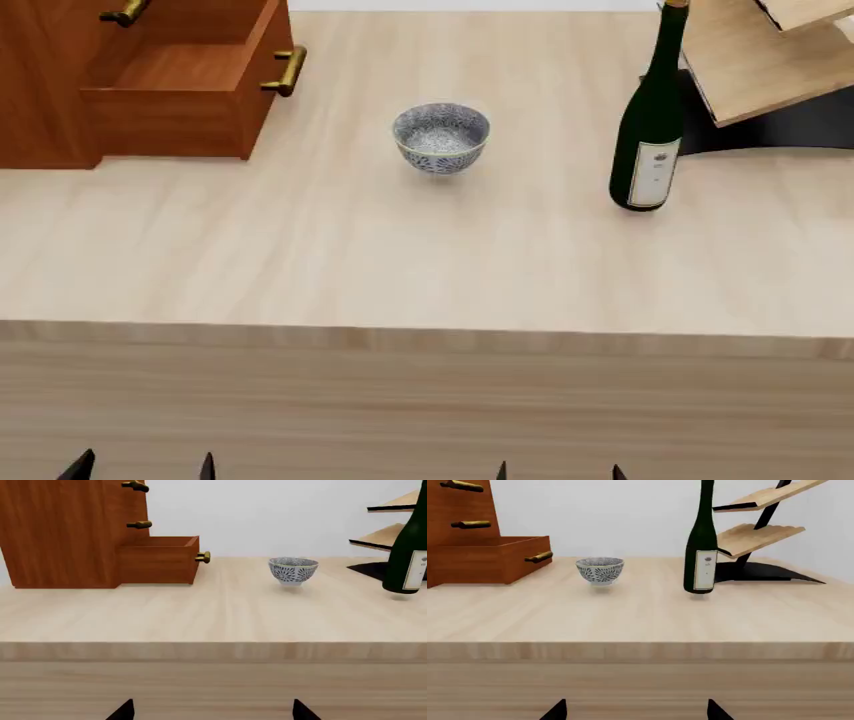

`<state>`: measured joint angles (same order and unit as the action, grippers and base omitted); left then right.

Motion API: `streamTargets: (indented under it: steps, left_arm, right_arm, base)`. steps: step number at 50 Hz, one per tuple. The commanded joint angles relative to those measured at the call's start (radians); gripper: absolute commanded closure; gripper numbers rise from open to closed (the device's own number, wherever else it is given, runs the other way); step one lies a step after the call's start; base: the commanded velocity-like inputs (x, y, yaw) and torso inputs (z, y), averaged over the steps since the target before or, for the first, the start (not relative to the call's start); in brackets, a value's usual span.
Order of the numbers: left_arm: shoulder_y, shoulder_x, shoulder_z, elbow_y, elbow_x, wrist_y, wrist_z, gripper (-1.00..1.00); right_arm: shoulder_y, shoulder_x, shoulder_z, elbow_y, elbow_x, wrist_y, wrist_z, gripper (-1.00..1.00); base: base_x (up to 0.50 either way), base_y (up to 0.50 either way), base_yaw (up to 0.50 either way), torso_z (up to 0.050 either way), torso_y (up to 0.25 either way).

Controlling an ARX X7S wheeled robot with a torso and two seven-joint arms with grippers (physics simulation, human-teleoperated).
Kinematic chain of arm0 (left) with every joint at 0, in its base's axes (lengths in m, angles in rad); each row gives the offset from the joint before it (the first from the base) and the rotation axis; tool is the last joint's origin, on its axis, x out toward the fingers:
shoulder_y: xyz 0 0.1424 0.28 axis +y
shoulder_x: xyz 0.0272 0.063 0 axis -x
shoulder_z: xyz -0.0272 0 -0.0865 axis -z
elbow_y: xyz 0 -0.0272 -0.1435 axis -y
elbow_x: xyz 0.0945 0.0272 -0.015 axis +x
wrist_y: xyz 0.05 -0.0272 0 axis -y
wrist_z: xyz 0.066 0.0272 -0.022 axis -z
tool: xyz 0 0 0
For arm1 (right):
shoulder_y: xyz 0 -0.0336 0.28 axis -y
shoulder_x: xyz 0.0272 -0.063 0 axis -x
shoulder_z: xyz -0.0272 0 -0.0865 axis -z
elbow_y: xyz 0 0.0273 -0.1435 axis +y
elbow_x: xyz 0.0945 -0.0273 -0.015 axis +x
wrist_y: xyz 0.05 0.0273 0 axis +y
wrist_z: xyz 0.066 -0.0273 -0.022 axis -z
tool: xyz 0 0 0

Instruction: Put the bowl in the bottom drawer of the cabinet.

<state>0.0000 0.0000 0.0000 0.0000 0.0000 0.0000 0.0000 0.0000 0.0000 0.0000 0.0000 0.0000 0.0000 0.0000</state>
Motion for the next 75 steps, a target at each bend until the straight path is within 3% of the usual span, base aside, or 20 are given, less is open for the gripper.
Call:
streamTargets:
  steps: [1,17,24,31,32,75]
  left_arm:
    - [0.002,-0.083,0.097,0.02,-0.082,-0.01,-0.099,-1.0]
    - [-0.01,-0.095,0.129,-0.012,-0.096,-0.006,-0.113,-1.0]
    - [-0.003,-0.117,0.127,0.124,-0.116,-0.06,-0.126,-1.0]
    - [0.0,-0.124,0.132,0.148,-0.142,-0.04,-0.116,-1.0]
    - [0.003,-0.135,0.15,0.137,-0.116,0.018,-0.101,-1.0]
    - [-0.004,-0.162,0.174,0.141,-0.159,-0.01,-0.135,-1.0]
  right_arm:
    - [0.0,0.151,-0.216,-0.003,0.179,-0.021,0.213,-1.0]
    - [0.028,0.174,-0.232,0.088,0.185,-0.051,0.204,-1.0]
    - [0.024,0.179,-0.24,0.067,0.183,-0.041,0.212,-1.0]
    - [0.022,0.181,-0.245,0.067,0.185,-0.043,0.215,-1.0]
    - [0.024,0.181,-0.246,0.072,0.186,-0.046,0.214,-1.0]
    - [0.029,0.2,-0.269,0.038,0.198,-0.028,0.24,-1.0]
  base:
    - [0.0,0.0,0.0,0.0,0.0]
    - [0.0,0.0,0.0,0.0,0.0]
    - [0.0,0.0,0.0,0.0,0.0]
    - [0.0,0.0,0.0,0.0,0.0]
    - [0.0,0.0,0.0,0.0,0.0]
    - [0.0,0.0,0.0,0.05,0.0]
